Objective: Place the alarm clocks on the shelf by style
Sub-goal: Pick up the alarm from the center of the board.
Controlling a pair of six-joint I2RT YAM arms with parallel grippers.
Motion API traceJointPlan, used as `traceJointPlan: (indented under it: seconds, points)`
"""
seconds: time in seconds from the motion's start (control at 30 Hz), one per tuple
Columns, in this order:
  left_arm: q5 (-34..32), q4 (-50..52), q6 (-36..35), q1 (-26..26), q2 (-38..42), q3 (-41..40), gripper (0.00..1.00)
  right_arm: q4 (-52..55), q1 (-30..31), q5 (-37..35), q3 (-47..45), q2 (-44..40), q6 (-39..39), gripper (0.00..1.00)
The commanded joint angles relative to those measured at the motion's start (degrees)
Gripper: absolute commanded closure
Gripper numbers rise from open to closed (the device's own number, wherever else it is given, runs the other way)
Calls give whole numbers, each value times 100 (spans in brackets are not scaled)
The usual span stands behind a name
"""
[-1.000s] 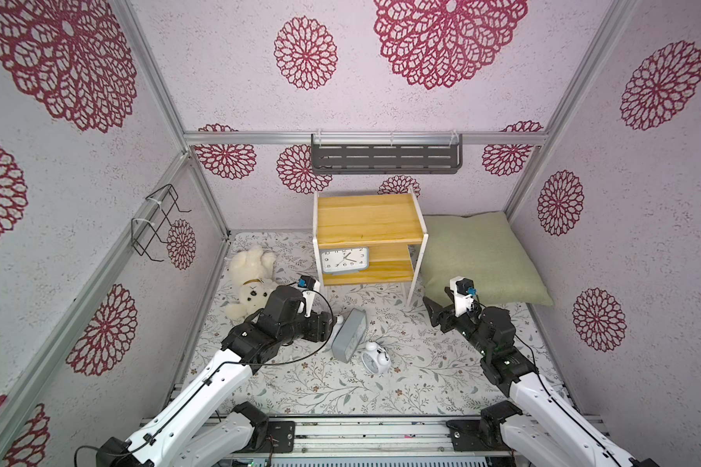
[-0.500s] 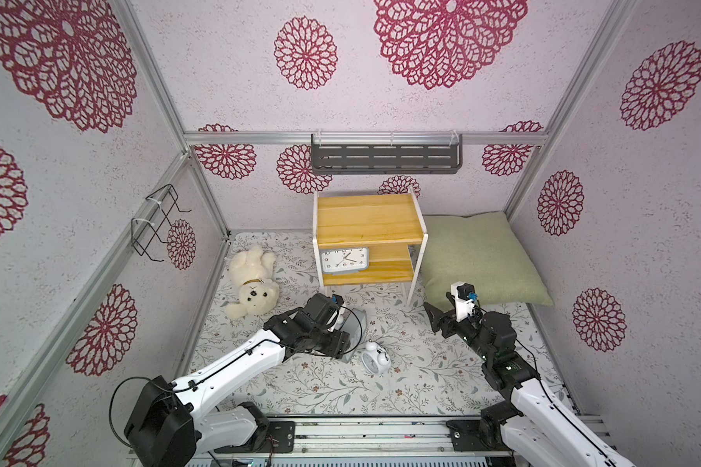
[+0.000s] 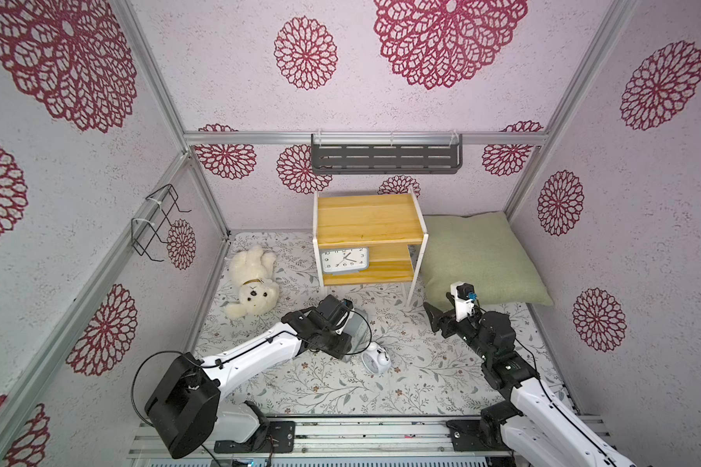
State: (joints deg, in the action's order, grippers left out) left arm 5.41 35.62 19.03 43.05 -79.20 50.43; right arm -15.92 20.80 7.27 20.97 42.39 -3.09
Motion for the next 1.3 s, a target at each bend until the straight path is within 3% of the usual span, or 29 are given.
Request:
traceJointPlan:
  seconds: [0.0,0.23,0.43,0.67,0.97,1.27]
  points:
    - [-52,137,-224,110,-94,241,66,-152,-5,-86,30,-7,-55,17]
    - [77,783,-1031,-3,304,752,70,-353,-14,412,107,98,16,17]
    - [1215,1333,-1742,-658,601,1486,70,-548,-27,1874,473,628,179,17]
    - [1971,2441,-3174,-723,422,2513,70,-699,-28,4036,773,1050,646,17]
    - [2415,3548,-5069,-754,-16,3417,69,77,-30,4668,1133,1078,1371,17]
    - [2463,4404,-6309,-757,-691,4431,68,378,-25,5655,1407,1373,1576,20]
